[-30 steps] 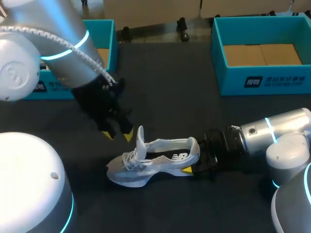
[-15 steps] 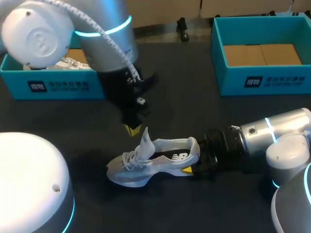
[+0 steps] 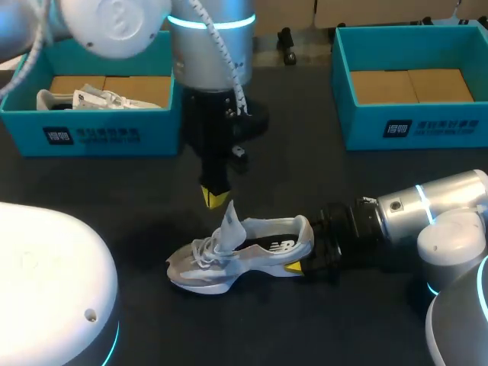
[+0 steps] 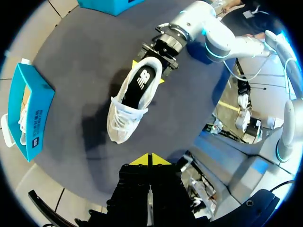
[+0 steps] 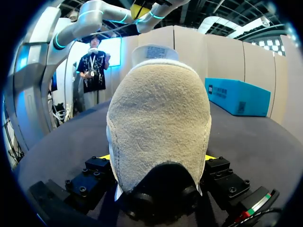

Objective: Take the shoe out of the shoebox, open the shoe tongue, remove and reinsert the insole, then place the shoe into the shoebox

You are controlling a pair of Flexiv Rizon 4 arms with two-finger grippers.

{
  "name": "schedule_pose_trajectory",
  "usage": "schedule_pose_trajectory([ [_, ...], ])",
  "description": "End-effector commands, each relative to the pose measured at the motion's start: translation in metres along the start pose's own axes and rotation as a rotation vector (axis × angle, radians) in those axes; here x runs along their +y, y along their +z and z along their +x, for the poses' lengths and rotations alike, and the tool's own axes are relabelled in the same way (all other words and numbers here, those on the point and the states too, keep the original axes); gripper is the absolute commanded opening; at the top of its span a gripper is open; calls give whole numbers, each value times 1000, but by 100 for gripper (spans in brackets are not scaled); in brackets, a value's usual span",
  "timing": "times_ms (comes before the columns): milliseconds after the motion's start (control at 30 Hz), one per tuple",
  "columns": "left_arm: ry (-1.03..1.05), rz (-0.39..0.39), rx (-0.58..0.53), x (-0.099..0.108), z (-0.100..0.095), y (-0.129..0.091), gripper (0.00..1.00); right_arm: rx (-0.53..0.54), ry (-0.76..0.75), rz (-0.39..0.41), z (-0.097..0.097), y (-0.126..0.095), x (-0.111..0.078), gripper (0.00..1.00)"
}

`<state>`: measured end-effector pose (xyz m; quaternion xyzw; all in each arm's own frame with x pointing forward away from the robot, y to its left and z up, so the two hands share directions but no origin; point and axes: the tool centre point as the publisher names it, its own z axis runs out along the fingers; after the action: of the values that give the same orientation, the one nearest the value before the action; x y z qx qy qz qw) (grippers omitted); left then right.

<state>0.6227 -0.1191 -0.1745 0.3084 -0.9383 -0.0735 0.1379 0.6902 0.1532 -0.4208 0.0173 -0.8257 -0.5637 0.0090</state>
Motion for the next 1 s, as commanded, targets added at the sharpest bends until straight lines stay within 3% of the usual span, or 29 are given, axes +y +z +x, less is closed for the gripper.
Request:
schedule_pose_trajectory([
  [33,99,-43,-71,-8,2,1,0,-1,1,3,-1,2,0,0],
  [167,276,58,-150,-23,6,3,0,-1,1,3,-1,2,0,0],
  [300,376,111,-130,-38,10,7,0,-1,1,3,-1,2,0,0],
  [633,595,90,-148,-67,14,29,0,-1,1,3,-1,2,0,0],
  [1000,595,90,-148,-67,14,29,0,-1,1,3,-1,2,0,0],
])
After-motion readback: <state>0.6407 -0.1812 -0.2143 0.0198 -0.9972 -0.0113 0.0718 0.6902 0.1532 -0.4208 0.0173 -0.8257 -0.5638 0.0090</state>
